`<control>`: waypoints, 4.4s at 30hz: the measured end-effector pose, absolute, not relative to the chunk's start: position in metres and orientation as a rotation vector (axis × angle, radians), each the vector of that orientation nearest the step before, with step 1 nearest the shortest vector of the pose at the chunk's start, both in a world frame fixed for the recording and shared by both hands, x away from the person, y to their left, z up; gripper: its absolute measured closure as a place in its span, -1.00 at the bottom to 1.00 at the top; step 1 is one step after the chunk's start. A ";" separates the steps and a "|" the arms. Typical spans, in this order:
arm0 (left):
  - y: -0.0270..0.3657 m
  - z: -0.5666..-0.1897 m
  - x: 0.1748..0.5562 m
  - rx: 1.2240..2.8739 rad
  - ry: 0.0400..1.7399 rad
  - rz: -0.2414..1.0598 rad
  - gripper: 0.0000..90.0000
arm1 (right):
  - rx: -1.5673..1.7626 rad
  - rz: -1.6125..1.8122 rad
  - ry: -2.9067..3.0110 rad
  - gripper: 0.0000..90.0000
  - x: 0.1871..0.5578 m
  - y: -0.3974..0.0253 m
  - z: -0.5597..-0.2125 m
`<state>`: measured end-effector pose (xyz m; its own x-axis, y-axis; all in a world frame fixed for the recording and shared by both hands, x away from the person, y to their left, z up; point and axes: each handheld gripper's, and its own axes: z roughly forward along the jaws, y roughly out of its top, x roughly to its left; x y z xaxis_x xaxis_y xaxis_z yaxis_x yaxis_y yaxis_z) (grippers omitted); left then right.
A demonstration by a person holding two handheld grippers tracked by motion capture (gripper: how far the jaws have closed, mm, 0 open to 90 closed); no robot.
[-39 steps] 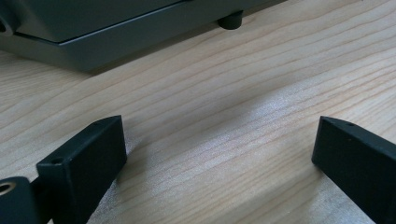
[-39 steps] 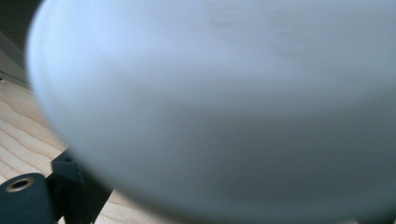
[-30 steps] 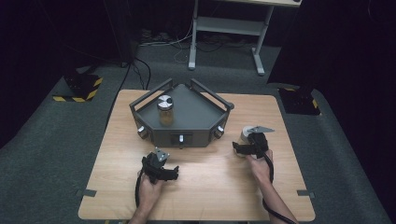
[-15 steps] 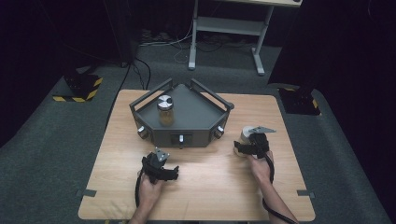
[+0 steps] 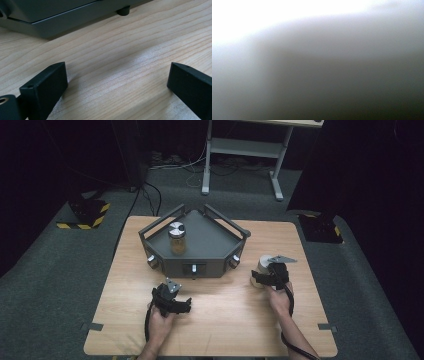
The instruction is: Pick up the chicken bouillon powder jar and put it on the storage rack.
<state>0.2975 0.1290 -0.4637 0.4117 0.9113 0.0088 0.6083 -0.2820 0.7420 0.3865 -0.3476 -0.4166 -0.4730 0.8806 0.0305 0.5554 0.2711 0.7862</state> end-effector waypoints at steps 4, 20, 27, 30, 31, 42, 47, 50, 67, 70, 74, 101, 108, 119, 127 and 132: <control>0.129 -0.464 0.297 2.001 1.287 0.582 -0.93 | 1.296 1.054 2.132 -0.34 0.386 -0.346 -0.416; 0.129 -0.464 0.297 2.001 1.288 0.582 -0.93 | 1.308 1.047 2.126 -0.33 0.387 -0.345 -0.413; 0.129 -0.464 0.297 2.001 1.287 0.582 -0.93 | 1.294 1.052 2.134 -0.32 0.386 -0.346 -0.408; 0.129 -0.464 0.297 2.001 1.288 0.582 -0.93 | 1.285 1.052 2.140 -0.32 0.386 -0.345 -0.407; 0.129 -0.464 0.297 2.001 1.288 0.582 -0.93 | 1.282 1.050 2.145 -0.32 0.386 -0.345 -0.405; 0.129 -0.464 0.297 2.001 1.287 0.582 -0.93 | 1.235 1.056 2.172 -0.32 0.383 -0.346 -0.390; 0.129 -0.464 0.297 2.002 1.287 0.582 -0.93 | 1.198 1.069 2.198 -0.31 0.381 -0.348 -0.377; 0.129 -0.464 0.297 2.001 1.288 0.582 -0.93 | 1.181 1.085 2.218 -0.31 0.380 -0.349 -0.367; 0.129 -0.464 0.297 2.001 1.287 0.582 -0.93 | 1.016 1.147 2.331 -0.31 0.379 -0.332 -0.314; 0.129 -0.464 0.297 2.000 1.288 0.582 -0.93 | 1.002 1.181 2.358 -0.31 0.383 -0.329 -0.305; 0.129 -0.464 0.297 2.000 1.288 0.583 -0.93 | 0.964 1.190 2.386 -0.31 0.386 -0.321 -0.294; 0.129 -0.463 0.297 2.004 1.288 0.585 -0.92 | 0.802 1.188 2.512 -0.30 0.444 -0.232 -0.250; 0.129 -0.464 0.297 1.999 1.290 0.584 -0.92 | 0.810 1.153 2.521 -0.30 0.461 -0.210 -0.248; 0.129 -0.464 0.297 1.998 1.290 0.584 -0.92 | 0.889 1.115 2.506 -0.30 0.481 -0.193 -0.258; 0.129 -0.464 0.297 1.998 1.289 0.585 -0.92 | 0.915 1.084 2.495 -0.30 0.488 -0.188 -0.262; 0.129 -0.464 0.297 1.997 1.289 0.585 -0.92 | 0.912 1.061 2.494 -0.30 0.489 -0.183 -0.263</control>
<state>0.2969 0.1290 -0.4640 0.4084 0.9127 0.0084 0.6073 -0.2786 0.7440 0.4891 -0.1834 -0.2633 -0.7612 0.6484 -0.0100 0.4424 0.5305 0.7231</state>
